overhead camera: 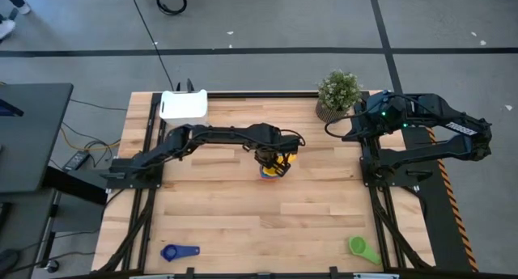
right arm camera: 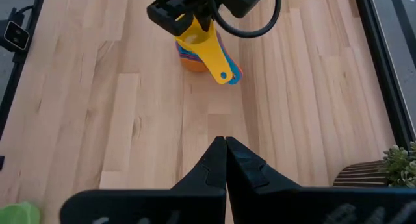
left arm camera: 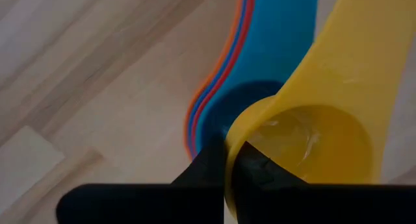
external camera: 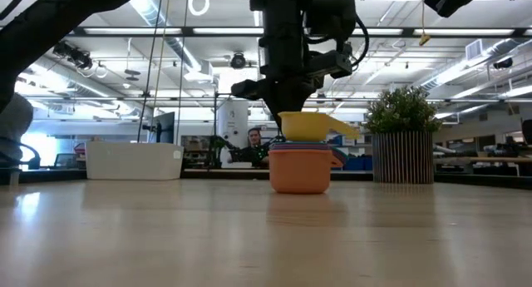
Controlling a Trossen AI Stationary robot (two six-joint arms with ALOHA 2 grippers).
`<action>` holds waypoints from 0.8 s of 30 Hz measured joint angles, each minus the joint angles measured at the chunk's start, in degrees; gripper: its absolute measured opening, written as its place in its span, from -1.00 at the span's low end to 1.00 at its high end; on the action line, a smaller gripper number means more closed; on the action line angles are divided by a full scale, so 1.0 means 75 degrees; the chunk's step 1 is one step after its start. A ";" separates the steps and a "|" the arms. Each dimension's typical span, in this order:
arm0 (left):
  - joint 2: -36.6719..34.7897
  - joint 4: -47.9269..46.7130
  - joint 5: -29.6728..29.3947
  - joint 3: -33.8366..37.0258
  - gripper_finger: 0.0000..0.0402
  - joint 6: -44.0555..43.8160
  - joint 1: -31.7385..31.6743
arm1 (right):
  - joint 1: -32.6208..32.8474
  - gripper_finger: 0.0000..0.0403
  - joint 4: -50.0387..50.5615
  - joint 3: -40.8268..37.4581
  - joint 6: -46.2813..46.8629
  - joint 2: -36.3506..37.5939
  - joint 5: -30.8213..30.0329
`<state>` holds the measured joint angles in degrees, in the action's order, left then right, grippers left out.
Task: Nest measuring cups in basket
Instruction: Stack the yellow measuring cup on top of the light blue measuring cup
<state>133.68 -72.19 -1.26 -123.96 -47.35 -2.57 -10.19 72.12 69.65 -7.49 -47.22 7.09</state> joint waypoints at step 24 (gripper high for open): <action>0.0252 0.0077 0.0743 -0.0006 -0.61 0.0424 0.0023 | -0.0001 -0.99 0.0003 0.0000 -0.0015 0.0000 0.0003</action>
<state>135.57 -71.61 4.32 -124.01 -44.18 -2.40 -10.20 72.14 69.65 -7.60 -47.22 7.11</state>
